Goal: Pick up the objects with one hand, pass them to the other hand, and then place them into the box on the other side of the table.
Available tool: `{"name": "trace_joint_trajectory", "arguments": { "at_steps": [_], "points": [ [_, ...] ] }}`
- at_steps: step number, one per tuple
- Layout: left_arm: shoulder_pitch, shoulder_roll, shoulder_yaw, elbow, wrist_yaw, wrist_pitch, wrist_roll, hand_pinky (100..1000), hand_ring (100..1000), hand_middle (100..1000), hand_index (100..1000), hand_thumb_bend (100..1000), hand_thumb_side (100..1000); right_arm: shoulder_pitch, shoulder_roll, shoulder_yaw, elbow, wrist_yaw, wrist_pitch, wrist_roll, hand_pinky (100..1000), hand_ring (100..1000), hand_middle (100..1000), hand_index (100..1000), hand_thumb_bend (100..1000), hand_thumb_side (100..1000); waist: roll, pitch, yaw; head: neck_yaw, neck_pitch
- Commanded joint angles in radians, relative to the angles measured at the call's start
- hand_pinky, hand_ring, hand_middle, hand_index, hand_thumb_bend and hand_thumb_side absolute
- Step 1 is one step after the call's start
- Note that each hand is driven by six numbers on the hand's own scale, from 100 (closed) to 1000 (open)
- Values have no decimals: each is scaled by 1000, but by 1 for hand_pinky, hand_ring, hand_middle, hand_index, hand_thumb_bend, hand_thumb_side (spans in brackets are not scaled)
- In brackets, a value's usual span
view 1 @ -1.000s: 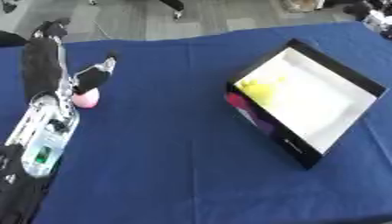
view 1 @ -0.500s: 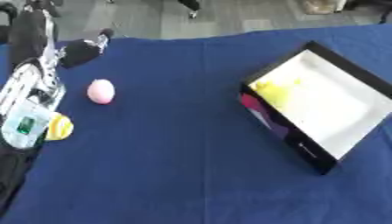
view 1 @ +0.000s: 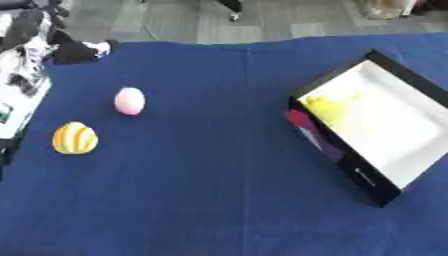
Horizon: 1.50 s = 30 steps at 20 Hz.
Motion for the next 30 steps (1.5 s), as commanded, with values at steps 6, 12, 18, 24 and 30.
{"name": "trace_joint_trajectory", "arguments": {
  "at_steps": [6, 12, 18, 24, 30],
  "points": [
    [-31, 126, -23, 33, 144, -30, -144, 860, 870, 746, 862, 814, 482, -3, -55, -20, -11, 0, 0, -13, 1000, 1000, 1000, 1000, 100, 432, 12, -28, -4, 16, -2],
    [-39, 193, -54, 82, 177, -111, -240, 871, 879, 756, 846, 829, 388, 4, -56, -19, -9, 12, -1, -23, 1000, 1000, 1000, 1000, 100, 436, 11, -25, -10, 19, -2],
    [-38, 222, -62, 94, 143, -171, -350, 875, 875, 761, 819, 833, 279, 15, -54, -15, -8, 29, 0, -30, 1000, 1000, 1000, 1000, 100, 441, 12, -24, -14, 17, -2],
    [-40, 223, -61, 100, 68, -213, -452, 876, 875, 765, 806, 851, 196, 24, -54, -16, -10, 35, -1, -37, 1000, 1000, 1000, 1000, 100, 439, 12, -23, -20, 13, -2],
    [-38, 233, -67, 107, 0, -260, -557, 874, 871, 766, 792, 854, 142, 37, -51, -19, -11, 46, -2, -43, 1000, 1000, 1000, 1000, 100, 445, 11, -19, -22, 10, -2]
  ]
}}
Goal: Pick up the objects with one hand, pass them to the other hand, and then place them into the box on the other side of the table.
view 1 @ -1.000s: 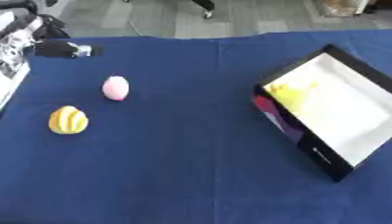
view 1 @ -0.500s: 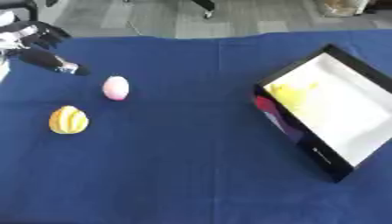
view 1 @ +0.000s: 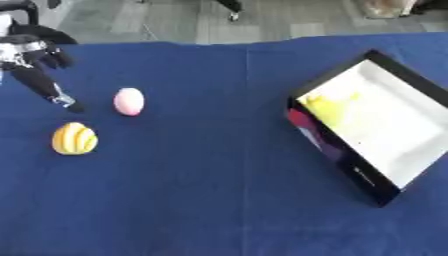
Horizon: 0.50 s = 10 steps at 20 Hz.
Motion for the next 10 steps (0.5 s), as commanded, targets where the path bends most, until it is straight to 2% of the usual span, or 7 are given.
{"name": "trace_joint_trajectory", "arguments": {
  "at_steps": [1, 10],
  "points": [
    [-18, 50, 7, -5, -35, -21, -59, 875, 871, 767, 790, 850, 128, -5, -41, -15, -13, 10, -1, -6, 1000, 1000, 1000, 1000, 100, 445, 10, -19, 0, -2, -2],
    [-15, 73, 0, -10, -93, -54, -228, 874, 870, 774, 786, 855, 104, 5, -39, -16, -14, 19, 0, -13, 1000, 1000, 1000, 1000, 100, 445, 10, -17, 4, -1, -2]
  ]
}}
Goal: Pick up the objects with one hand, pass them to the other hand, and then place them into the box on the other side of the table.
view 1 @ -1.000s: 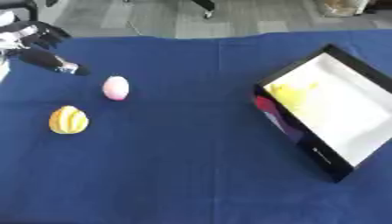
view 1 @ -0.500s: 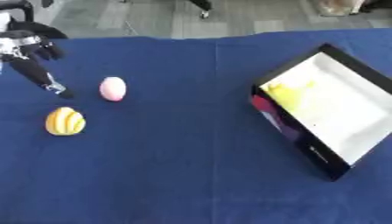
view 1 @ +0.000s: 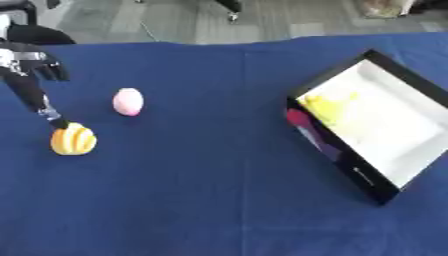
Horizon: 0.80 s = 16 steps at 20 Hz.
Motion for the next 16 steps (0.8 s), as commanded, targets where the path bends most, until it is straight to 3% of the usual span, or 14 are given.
{"name": "trace_joint_trajectory", "arguments": {
  "at_steps": [1, 8, 16],
  "points": [
    [-14, 50, 6, -12, -16, -3, -62, 874, 869, 773, 785, 856, 104, -7, -39, -15, -15, 9, 0, -5, 1000, 1000, 1000, 1000, 100, 443, 10, -17, 1, 0, -2],
    [0, 51, -22, 13, -9, -11, -78, 869, 865, 773, 788, 866, 124, -1, -34, -12, -16, 21, -1, -8, 1000, 1000, 1000, 1000, 100, 441, 9, -13, 3, 1, -2],
    [-6, 12, -34, 79, -121, -30, -78, 859, 854, 769, 802, 847, 100, -17, -16, 2, 0, 51, -1, 3, 1000, 1000, 1000, 1000, 100, 445, 6, -12, 4, 0, -2]
  ]
}}
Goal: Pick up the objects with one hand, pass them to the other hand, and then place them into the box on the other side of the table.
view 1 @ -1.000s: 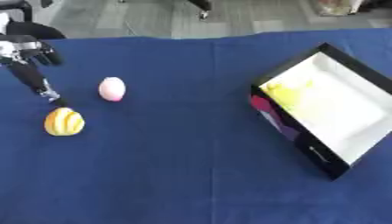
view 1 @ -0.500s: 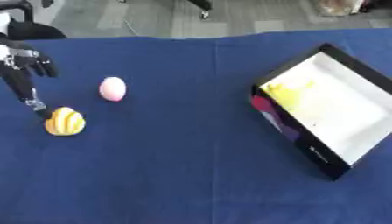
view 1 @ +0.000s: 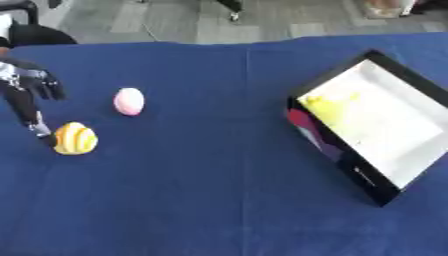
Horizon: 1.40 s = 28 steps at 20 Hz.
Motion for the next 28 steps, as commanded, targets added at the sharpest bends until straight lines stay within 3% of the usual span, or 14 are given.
{"name": "trace_joint_trajectory", "arguments": {
  "at_steps": [1, 10, 19, 25, 27, 28],
  "points": [
    [-18, 5, 8, 28, -48, -7, -11, 858, 853, 768, 799, 845, 100, -16, -21, -5, -1, 13, -4, 5, 1000, 1000, 1000, 1000, 100, 448, 5, -12, 1, 1, -2],
    [-21, -46, 10, 104, -145, -68, -5, 846, 840, 759, 786, 826, 100, -8, -8, -4, 6, 33, -10, 13, 1000, 1000, 1000, 1000, 100, 479, 2, -9, -1, 14, -2],
    [-29, -99, 38, 202, -237, -120, 83, 833, 832, 749, 771, 795, 100, 2, -1, -4, 10, 49, -15, 15, 1000, 1000, 1000, 1000, 100, 503, -3, -7, -2, 13, -2],
    [-29, -124, 58, 253, -213, -149, 168, 824, 823, 722, 747, 774, 100, 9, 1, -4, 13, 62, -20, 15, 1000, 1000, 1000, 1000, 100, 503, -5, -6, -3, 15, -2],
    [-29, -131, 64, 262, -185, -158, 194, 819, 819, 706, 735, 693, 100, 9, 2, -4, 14, 65, -21, 15, 1000, 1000, 1000, 1000, 100, 501, -5, -5, -4, 15, -2],
    [-29, -134, 65, 266, -170, -162, 206, 819, 819, 706, 735, 693, 100, 10, 2, -3, 14, 67, -22, 15, 1000, 1000, 1000, 1000, 100, 501, -5, -5, -4, 15, -2]
  ]
}}
